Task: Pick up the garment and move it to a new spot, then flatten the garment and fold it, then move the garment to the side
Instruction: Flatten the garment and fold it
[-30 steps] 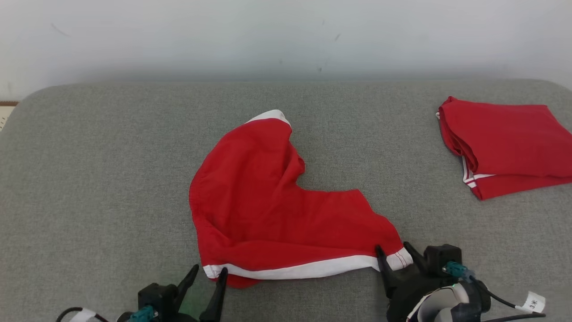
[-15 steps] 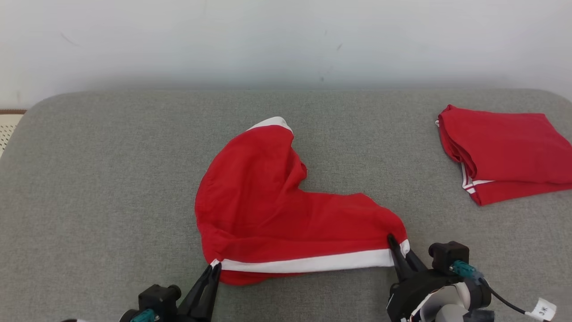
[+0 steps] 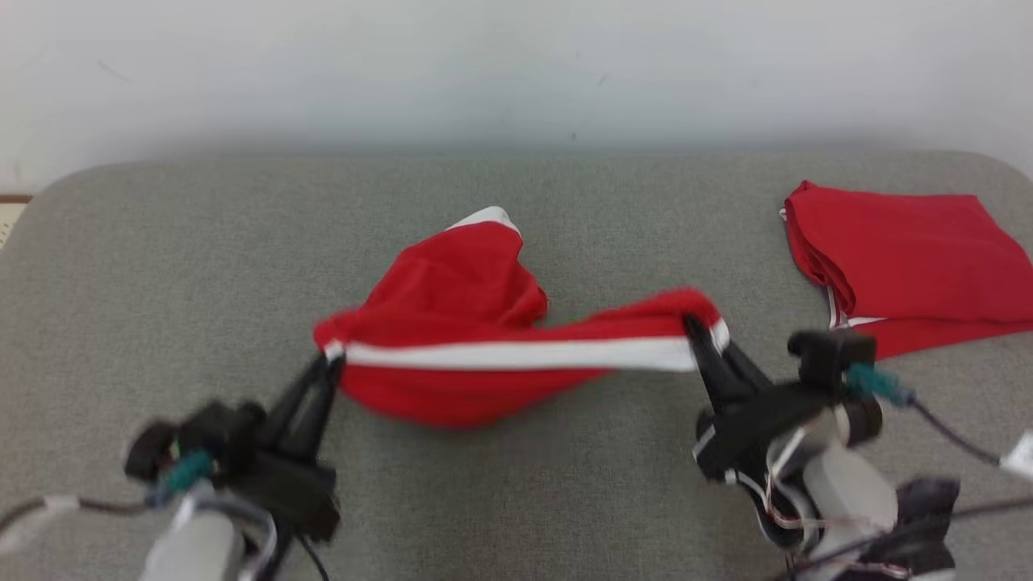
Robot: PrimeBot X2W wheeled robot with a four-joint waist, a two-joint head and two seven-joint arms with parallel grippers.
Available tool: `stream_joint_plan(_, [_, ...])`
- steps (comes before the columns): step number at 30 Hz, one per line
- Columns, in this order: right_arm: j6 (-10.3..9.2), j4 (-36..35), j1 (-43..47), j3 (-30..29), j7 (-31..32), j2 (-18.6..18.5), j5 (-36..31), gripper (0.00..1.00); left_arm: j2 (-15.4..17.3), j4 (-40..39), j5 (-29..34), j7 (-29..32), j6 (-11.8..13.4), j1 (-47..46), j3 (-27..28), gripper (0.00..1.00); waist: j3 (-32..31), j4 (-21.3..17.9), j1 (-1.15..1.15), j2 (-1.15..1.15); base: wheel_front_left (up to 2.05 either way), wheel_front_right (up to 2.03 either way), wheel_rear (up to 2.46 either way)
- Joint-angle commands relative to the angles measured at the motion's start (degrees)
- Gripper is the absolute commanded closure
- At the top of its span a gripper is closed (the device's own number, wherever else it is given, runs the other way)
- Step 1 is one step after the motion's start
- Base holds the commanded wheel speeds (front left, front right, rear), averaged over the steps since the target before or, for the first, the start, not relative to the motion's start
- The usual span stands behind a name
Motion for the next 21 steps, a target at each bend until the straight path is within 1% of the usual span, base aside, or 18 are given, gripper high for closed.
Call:
stream_joint_plan(1, [0.03,-0.6,-3.3,1.3,2.1,-0.5,1.8,1.0,1.0,-1.0,-1.2,1.2,0.0,-4.2,-0.6,1.0,2.0,-0.4,0.0,0.0,0.0,0.0,0.0])
stream_joint_plan(3, [0.03,0.0,-8.5,2.3,4.9,-1.1,3.9,1.0,3.9,-1.5,-2.4,3.6,0.0,-9.7,-2.8,1.0,4.2,-0.8,0.0,0.0,0.0,0.0,0.0])
stream_joint_plan(5, [0.03,1.5,-14.6,2.7,6.6,-0.7,6.3,1.0,6.5,-1.3,-4.4,5.6,0.0,-16.3,-5.3,1.0,6.5,-1.1,0.0,0.0,0.0,0.0,0.0])
stream_joint_plan(6, [0.03,1.5,-14.6,2.7,6.6,-0.7,6.3,1.0,6.5,-1.3,-4.4,5.6,0.0,-16.3,-5.3,1.0,6.5,-1.1,0.0,0.0,0.0,0.0,0.0])
stream_joint_plan(8, [0.03,4.0,-20.8,3.0,8.9,-0.1,8.3,1.0,9.5,-0.6,-5.8,7.8,0.0,-23.4,-8.3,1.0,9.3,-1.4,0.0,0.0,0.0,0.0,0.0])
stream_joint_plan(11, [0.03,9.0,-31.6,1.6,12.2,1.2,13.3,1.0,11.9,1.5,-10.0,10.2,0.0,-34.1,-11.0,1.0,13.3,-2.0,0.0,0.0,0.0,0.0,0.0])
stream_joint_plan(14, [0.03,15.3,-42.4,-1.4,14.2,2.6,17.5,1.0,13.1,4.7,-14.2,11.7,0.0,-45.0,-13.4,1.0,16.7,-2.3,0.0,0.0,0.0,0.0,0.0])
stream_joint_plan(16, [0.03,19.3,-49.5,-3.2,14.4,3.2,18.6,1.0,14.1,7.2,-14.4,12.3,0.0,-52.3,-15.6,1.0,18.6,-2.5,0.0,0.0,0.0,0.0,0.0])
stream_joint_plan(19, [0.03,25.2,-58.2,-4.9,13.3,4.2,18.4,1.0,13.2,11.2,-16.1,12.0,0.0,-61.0,-18.5,1.0,20.1,-2.8,0.0,0.0,0.0,0.0,0.0])
stream_joint_plan(21, [0.03,29.1,-63.4,-6.1,12.3,5.1,18.5,1.0,12.9,14.1,-17.4,11.6,0.0,-66.5,-19.0,1.0,20.5,-3.3,0.0,0.0,0.0,0.0,0.0])
